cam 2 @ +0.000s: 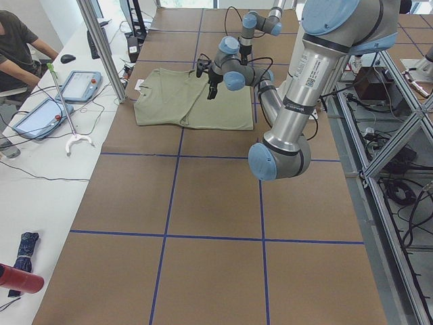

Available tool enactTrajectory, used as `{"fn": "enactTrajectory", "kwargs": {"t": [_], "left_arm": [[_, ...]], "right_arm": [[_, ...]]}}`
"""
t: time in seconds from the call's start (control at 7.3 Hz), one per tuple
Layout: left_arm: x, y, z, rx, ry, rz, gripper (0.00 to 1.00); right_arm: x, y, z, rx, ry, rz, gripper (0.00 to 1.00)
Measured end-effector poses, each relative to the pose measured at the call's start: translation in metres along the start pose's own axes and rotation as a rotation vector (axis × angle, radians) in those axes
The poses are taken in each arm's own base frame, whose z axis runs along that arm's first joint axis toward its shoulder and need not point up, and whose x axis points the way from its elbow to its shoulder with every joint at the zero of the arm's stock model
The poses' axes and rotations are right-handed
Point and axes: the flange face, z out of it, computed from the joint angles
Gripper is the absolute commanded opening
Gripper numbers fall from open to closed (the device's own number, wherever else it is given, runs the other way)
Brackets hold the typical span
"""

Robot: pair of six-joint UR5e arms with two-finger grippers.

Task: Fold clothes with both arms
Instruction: 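Move both grippers to the hem corners nearest the robot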

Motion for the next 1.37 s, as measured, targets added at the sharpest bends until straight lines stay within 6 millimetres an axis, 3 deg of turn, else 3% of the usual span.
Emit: {"fn": "enactTrajectory", "kwargs": {"t": [0.14, 0.55, 0.82, 1.1, 1.37], "left_arm": [[0.0002, 0.0001, -0.0006, 0.0, 0.001, 0.0, 1.0], [-0.0002, 0.0002, -0.0007, 0.0, 0.001, 0.0, 1.0], [-0.0013, 0.0004, 0.0002, -0.001, -0.002, -0.001, 1.0], [-0.0019, 0.0004, 0.001, -0.001, -0.004, -0.001, 1.0], [-0.0025, 0.0007, 0.0031, -0.003, -0.007, -0.003, 1.0]], "right_arm": [[-0.001, 0.0027, 0.0012, -0.005, 0.0, -0.003, 0.82], [-0.0031, 0.0045, 0.0016, -0.016, 0.016, -0.002, 0.21], [-0.0066, 0.0059, -0.0033, -0.029, 0.008, -0.003, 0.18], [-0.0075, 0.0072, -0.0044, -0.035, 0.006, -0.005, 0.0], [-0.0081, 0.0086, -0.0046, -0.044, 0.004, -0.006, 0.0]]}}
